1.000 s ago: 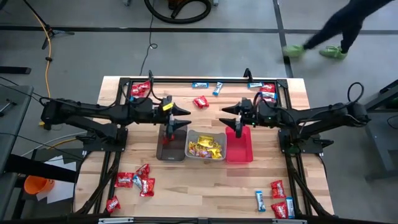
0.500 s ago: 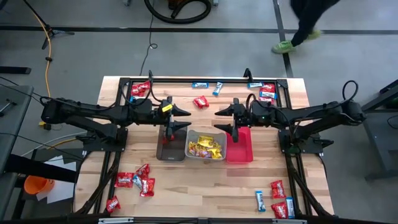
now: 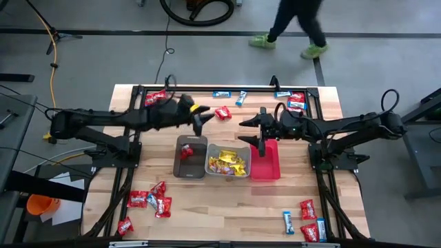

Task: Sort candy
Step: Put the red candy into the black bin

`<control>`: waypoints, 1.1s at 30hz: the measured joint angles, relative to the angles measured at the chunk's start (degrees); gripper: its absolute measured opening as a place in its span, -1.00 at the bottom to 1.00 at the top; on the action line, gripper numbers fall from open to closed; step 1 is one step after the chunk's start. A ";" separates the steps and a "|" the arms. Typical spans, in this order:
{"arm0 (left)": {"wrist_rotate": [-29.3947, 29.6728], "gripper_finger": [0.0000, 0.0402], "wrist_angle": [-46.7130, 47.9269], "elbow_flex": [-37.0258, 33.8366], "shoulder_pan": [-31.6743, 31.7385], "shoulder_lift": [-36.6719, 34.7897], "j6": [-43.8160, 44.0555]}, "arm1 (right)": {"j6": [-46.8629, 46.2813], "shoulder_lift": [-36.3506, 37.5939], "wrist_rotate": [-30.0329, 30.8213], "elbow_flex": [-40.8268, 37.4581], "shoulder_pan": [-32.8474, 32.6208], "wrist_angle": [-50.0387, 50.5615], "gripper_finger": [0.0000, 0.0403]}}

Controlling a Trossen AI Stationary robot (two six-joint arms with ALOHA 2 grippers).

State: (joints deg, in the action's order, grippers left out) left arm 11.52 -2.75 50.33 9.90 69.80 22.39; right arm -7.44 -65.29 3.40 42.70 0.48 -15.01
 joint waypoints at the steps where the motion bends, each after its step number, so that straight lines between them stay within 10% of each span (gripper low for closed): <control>1: -1.04 -0.06 3.13 2.27 1.68 1.73 -0.02 | 0.00 0.35 0.00 0.00 0.14 -0.08 0.30; 15: -9.48 -0.06 28.10 29.33 13.10 34.16 -13.00 | -2.35 2.09 1.09 0.01 2.15 -0.14 0.30; 33: -3.76 -0.06 25.29 30.92 13.28 49.62 -10.48 | -6.66 2.09 1.15 0.00 2.13 -0.10 0.30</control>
State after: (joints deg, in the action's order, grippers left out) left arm 7.76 22.55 81.25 23.19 119.42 11.91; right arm -14.10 -63.20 4.54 42.70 2.61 -15.11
